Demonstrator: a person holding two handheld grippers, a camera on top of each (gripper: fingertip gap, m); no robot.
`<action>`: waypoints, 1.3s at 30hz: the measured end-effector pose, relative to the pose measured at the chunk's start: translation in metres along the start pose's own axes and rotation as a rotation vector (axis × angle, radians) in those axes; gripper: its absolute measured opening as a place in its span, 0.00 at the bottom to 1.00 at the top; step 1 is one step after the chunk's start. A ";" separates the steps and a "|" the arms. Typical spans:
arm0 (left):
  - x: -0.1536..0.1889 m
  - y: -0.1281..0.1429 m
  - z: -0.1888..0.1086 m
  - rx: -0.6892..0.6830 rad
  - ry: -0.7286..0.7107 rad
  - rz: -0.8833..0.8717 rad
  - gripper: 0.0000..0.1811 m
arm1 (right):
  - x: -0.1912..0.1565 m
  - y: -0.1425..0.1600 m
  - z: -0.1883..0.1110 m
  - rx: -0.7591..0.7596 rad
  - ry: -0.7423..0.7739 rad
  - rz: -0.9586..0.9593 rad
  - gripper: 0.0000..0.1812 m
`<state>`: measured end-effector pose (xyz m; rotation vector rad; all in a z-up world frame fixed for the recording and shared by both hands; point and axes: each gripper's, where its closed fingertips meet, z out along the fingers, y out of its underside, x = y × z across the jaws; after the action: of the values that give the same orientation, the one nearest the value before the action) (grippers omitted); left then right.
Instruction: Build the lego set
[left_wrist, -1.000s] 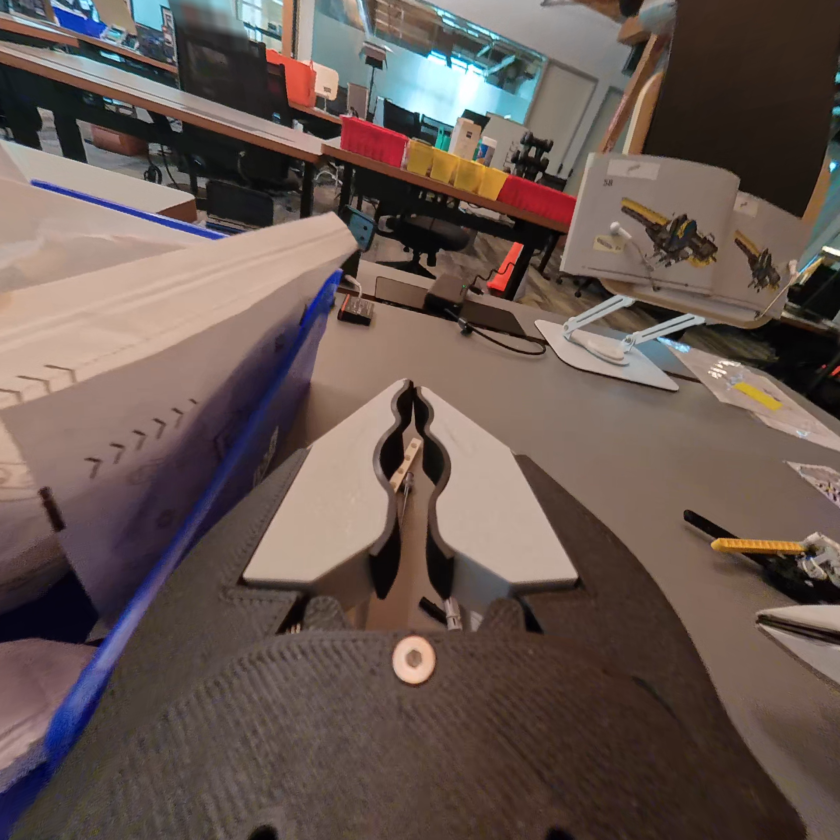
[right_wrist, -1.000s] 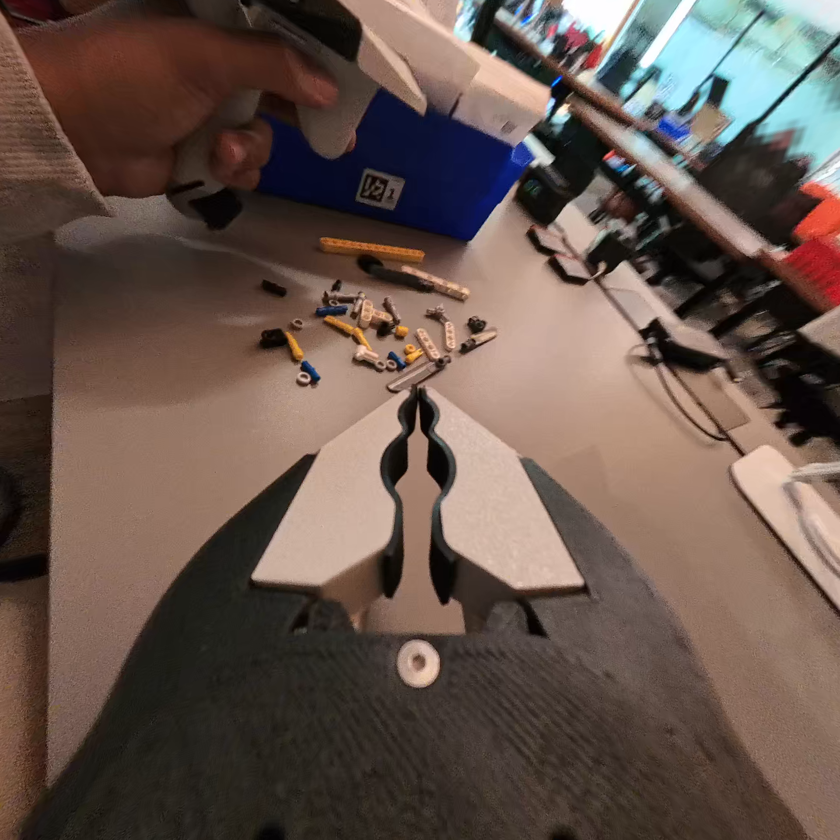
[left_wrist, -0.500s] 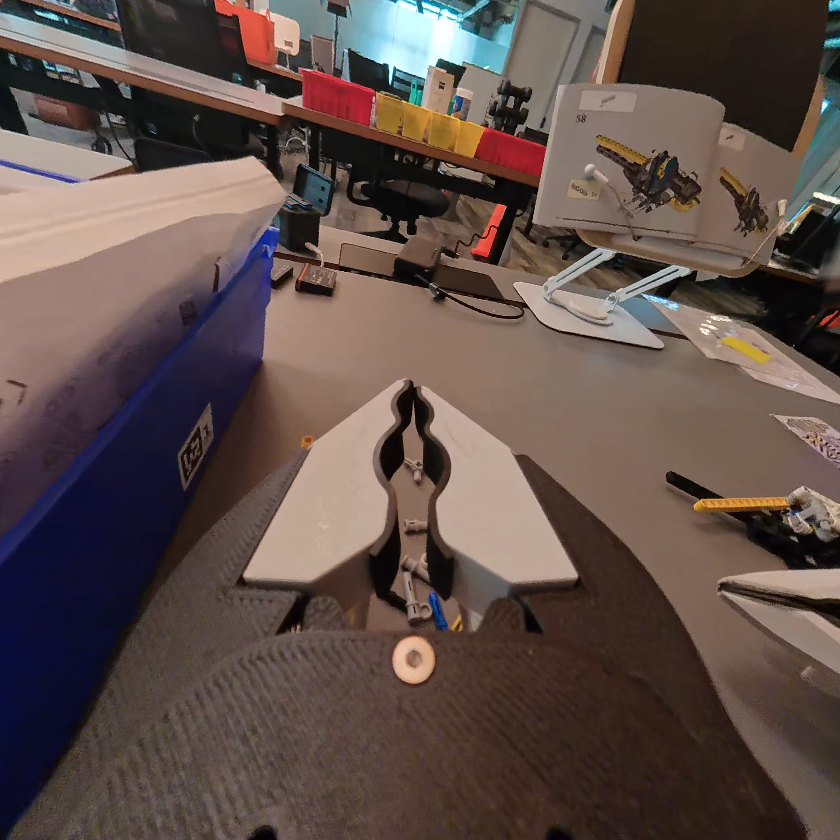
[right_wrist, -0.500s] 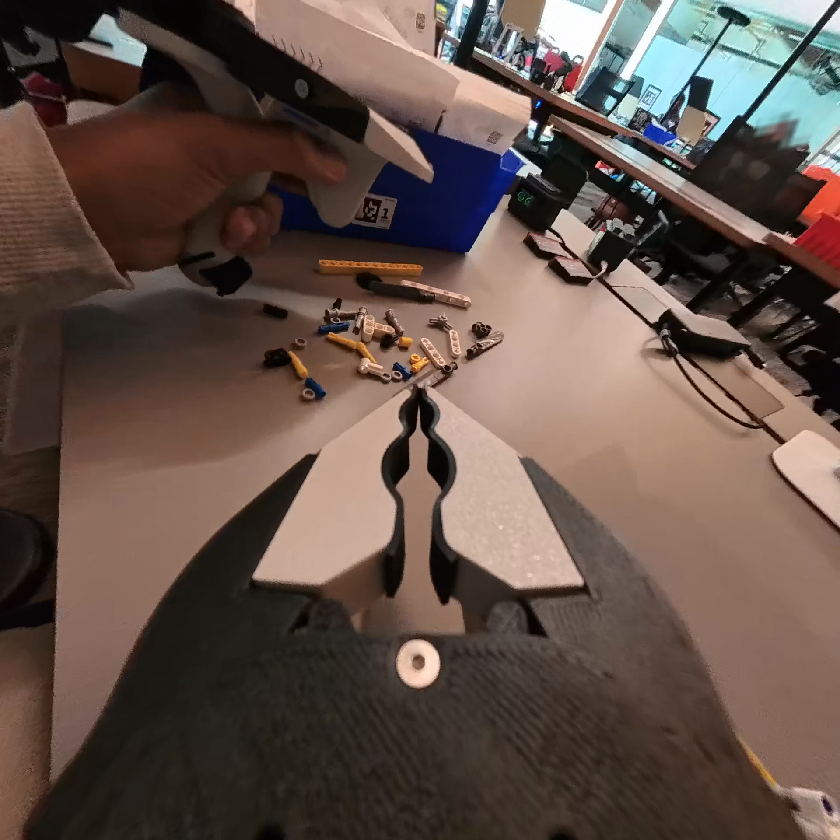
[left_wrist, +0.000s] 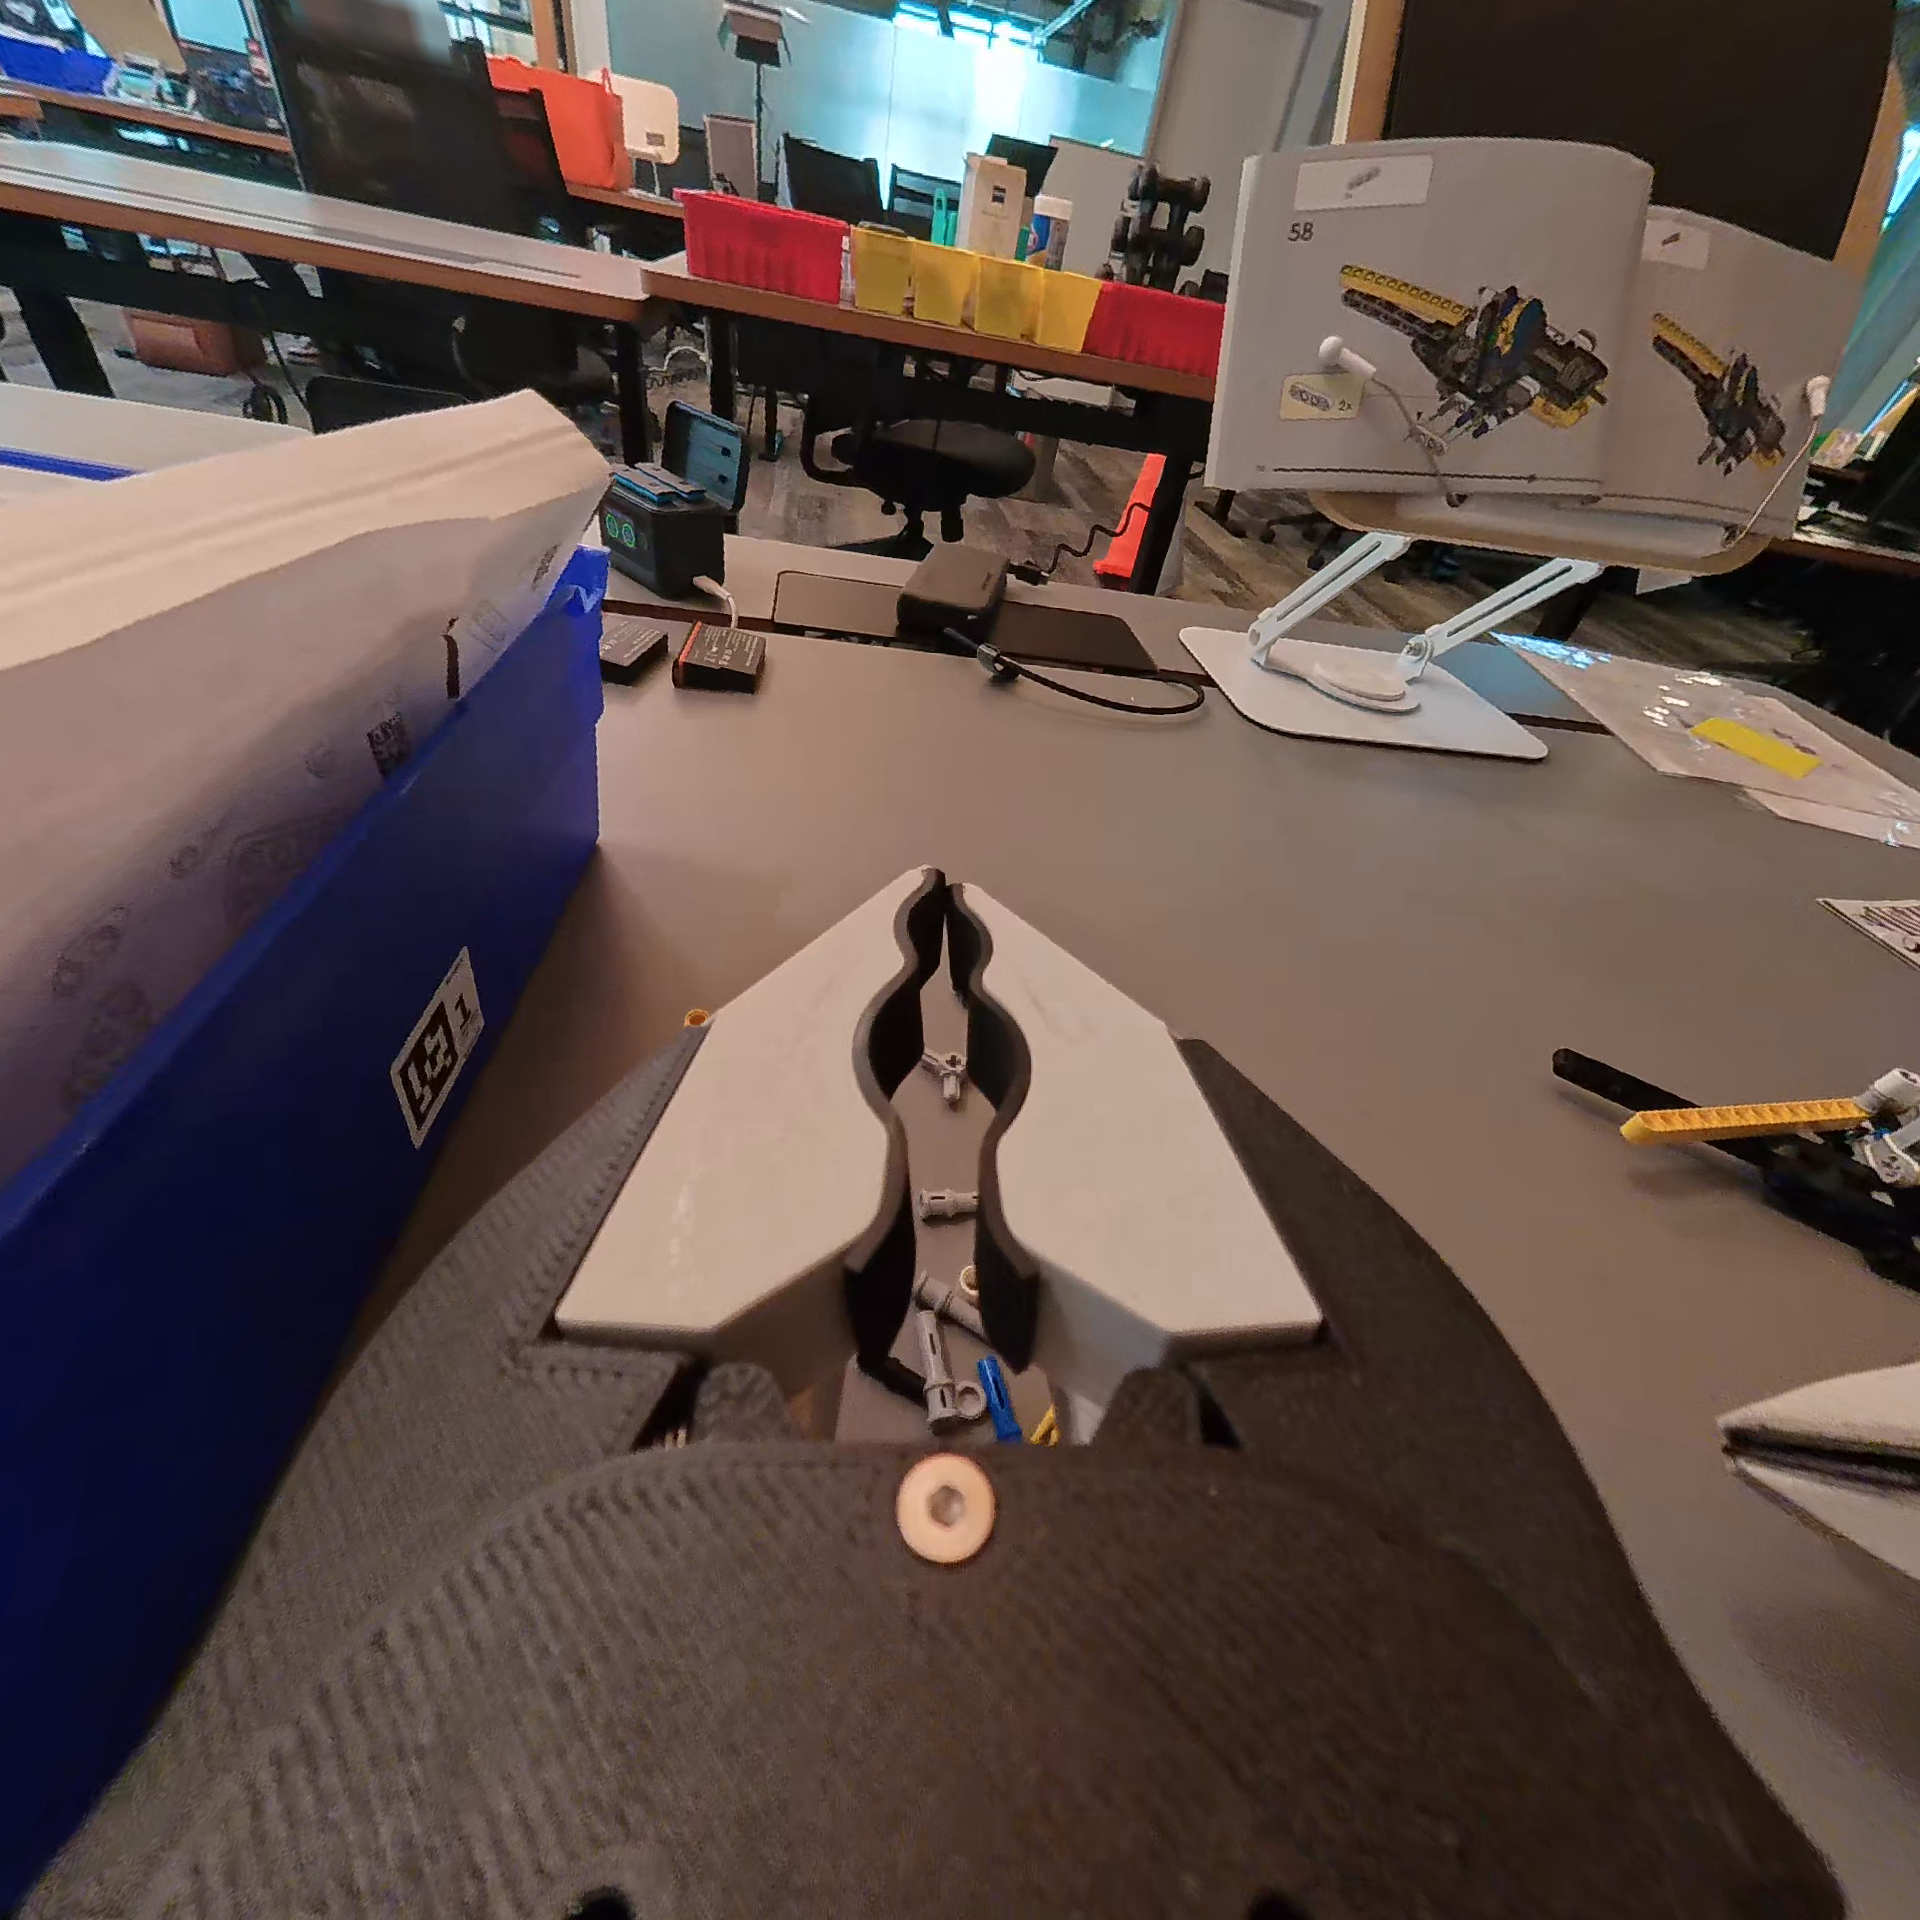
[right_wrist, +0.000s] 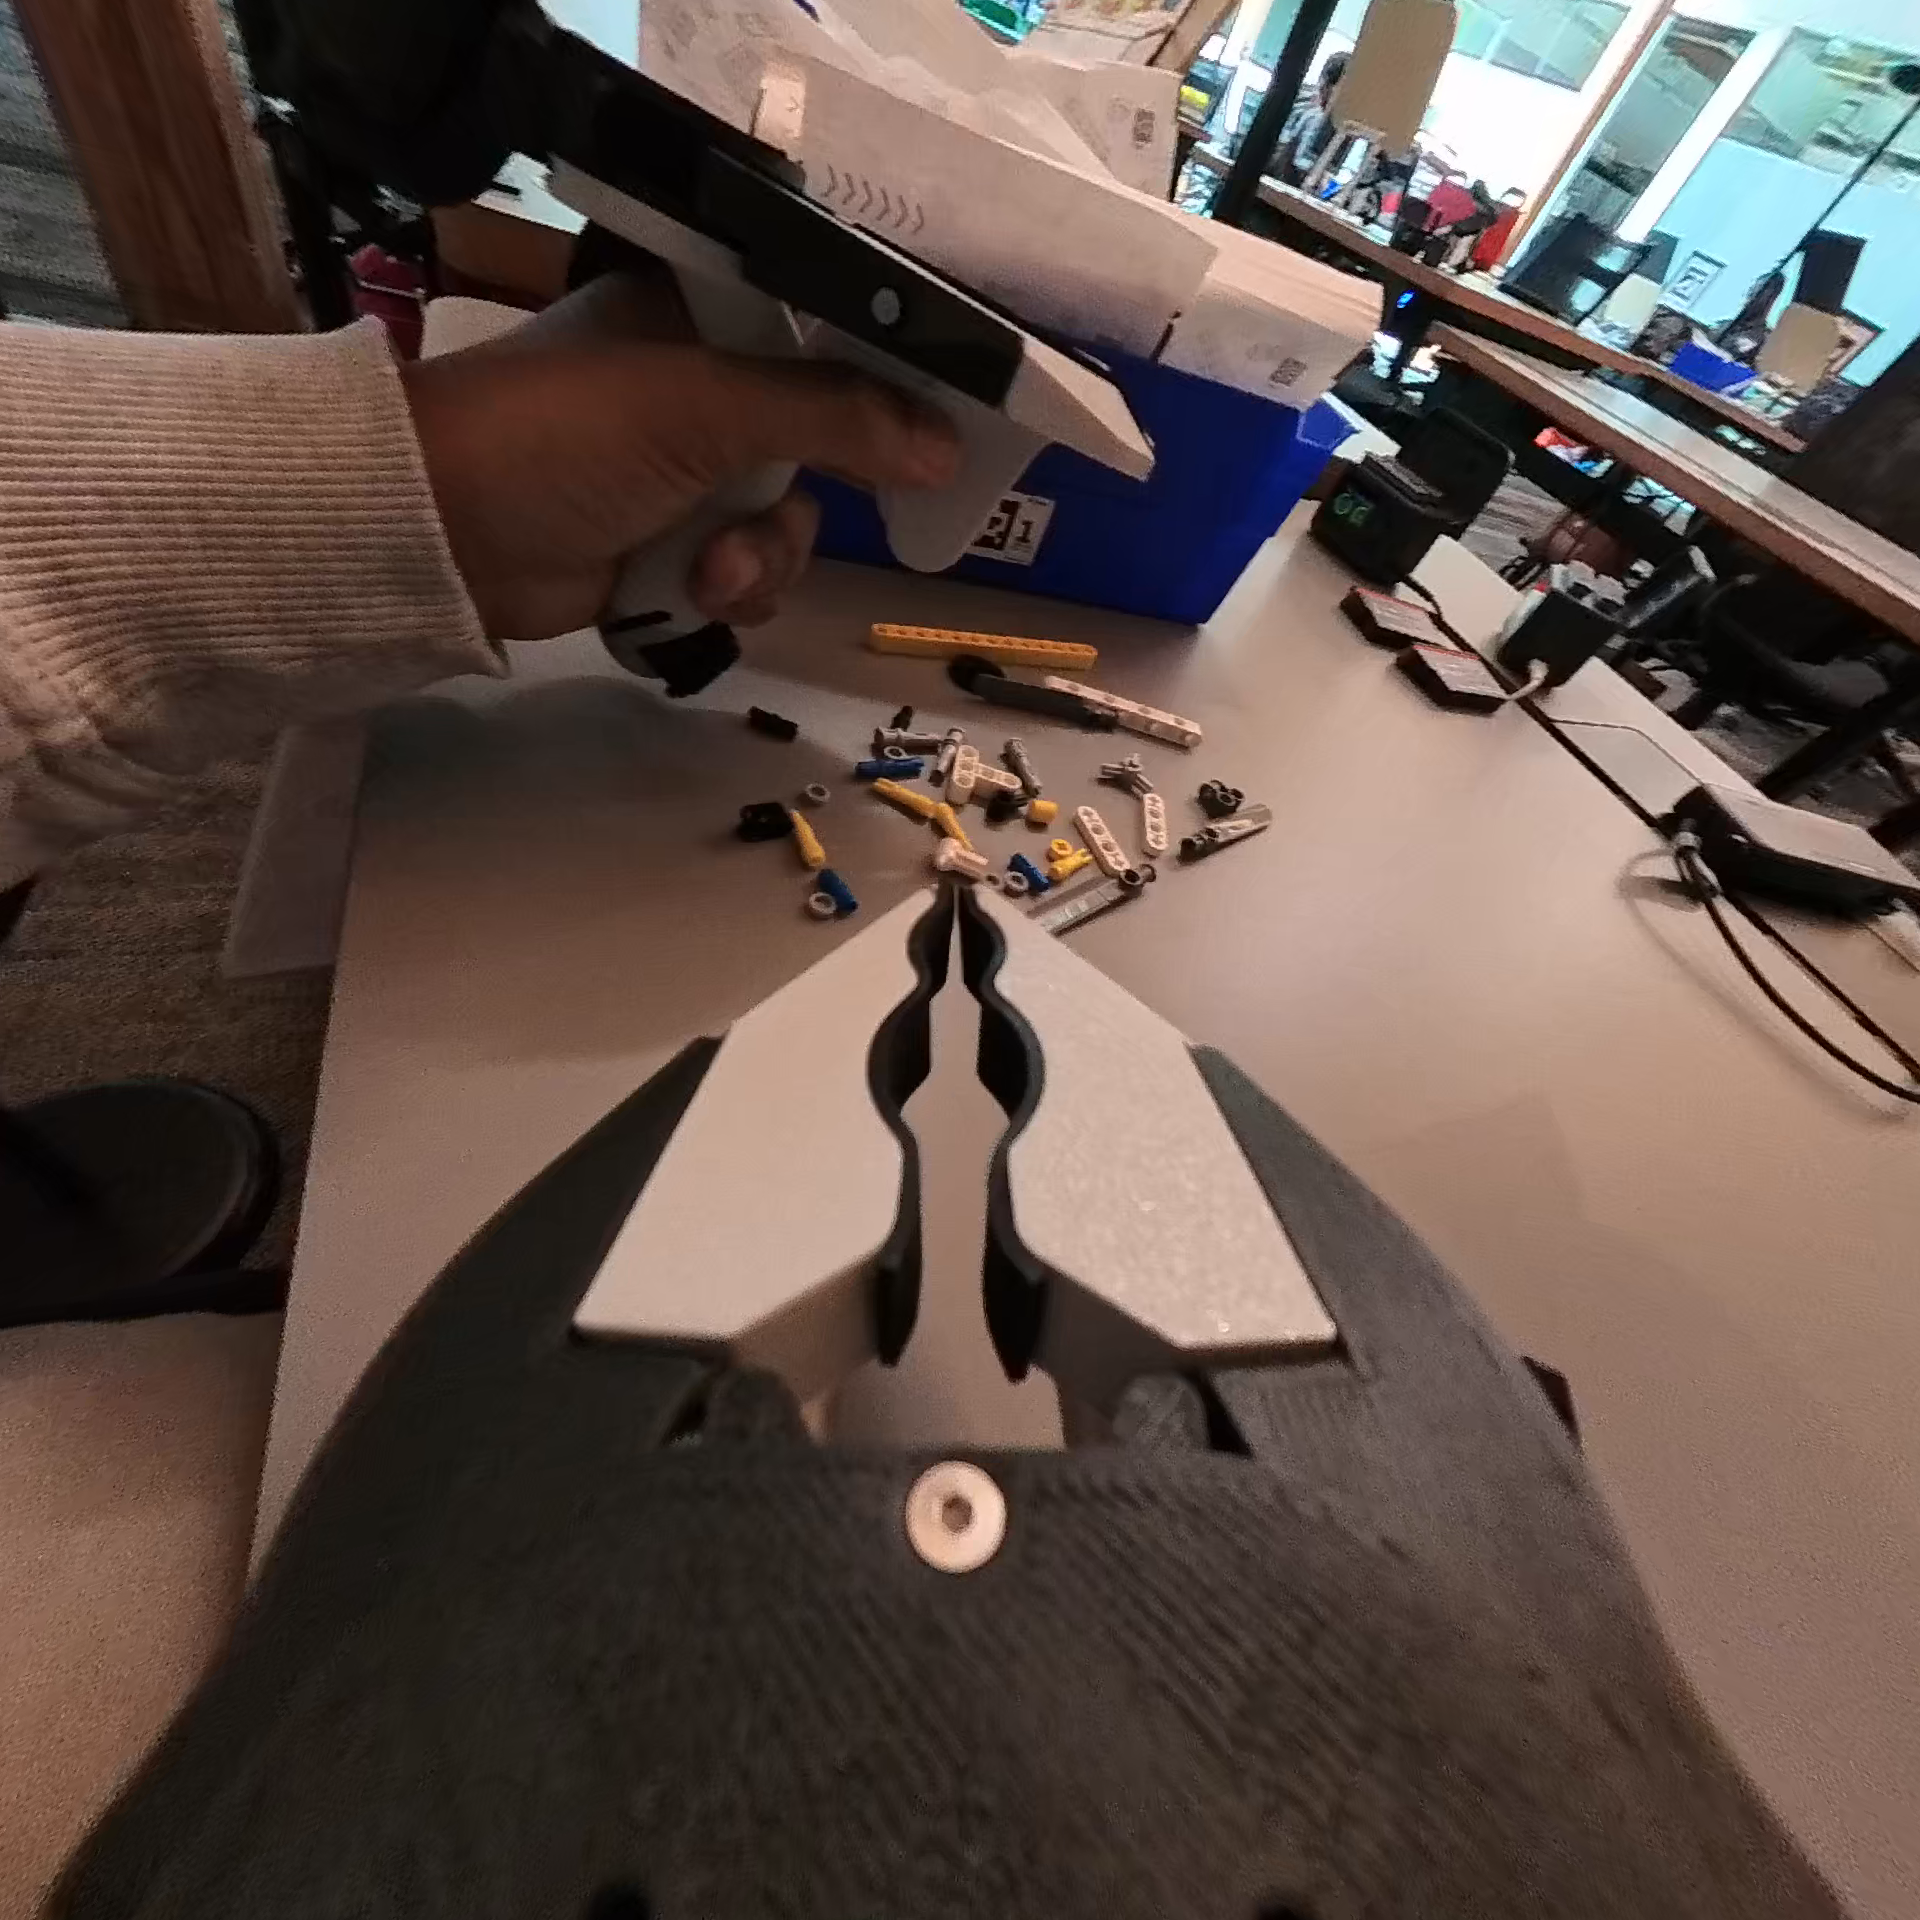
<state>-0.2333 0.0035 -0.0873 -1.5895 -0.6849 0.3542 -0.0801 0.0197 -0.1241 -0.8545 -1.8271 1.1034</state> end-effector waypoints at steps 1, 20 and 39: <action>0.000 0.000 0.000 0.001 0.000 -0.001 0.00 | -0.002 0.000 0.000 0.000 -0.016 -0.001 0.00; 0.002 -0.001 0.000 0.011 0.000 0.009 0.00 | -0.011 0.001 0.001 -0.008 -0.091 0.005 0.03; 0.006 -0.004 0.000 0.029 0.019 -0.004 0.00 | -0.026 0.020 0.015 -0.137 0.064 -0.350 0.01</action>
<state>-0.2293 0.0075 -0.0820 -1.5619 -0.6658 0.3439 -0.0797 -0.0002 -0.1544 -0.6073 -1.9246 0.7291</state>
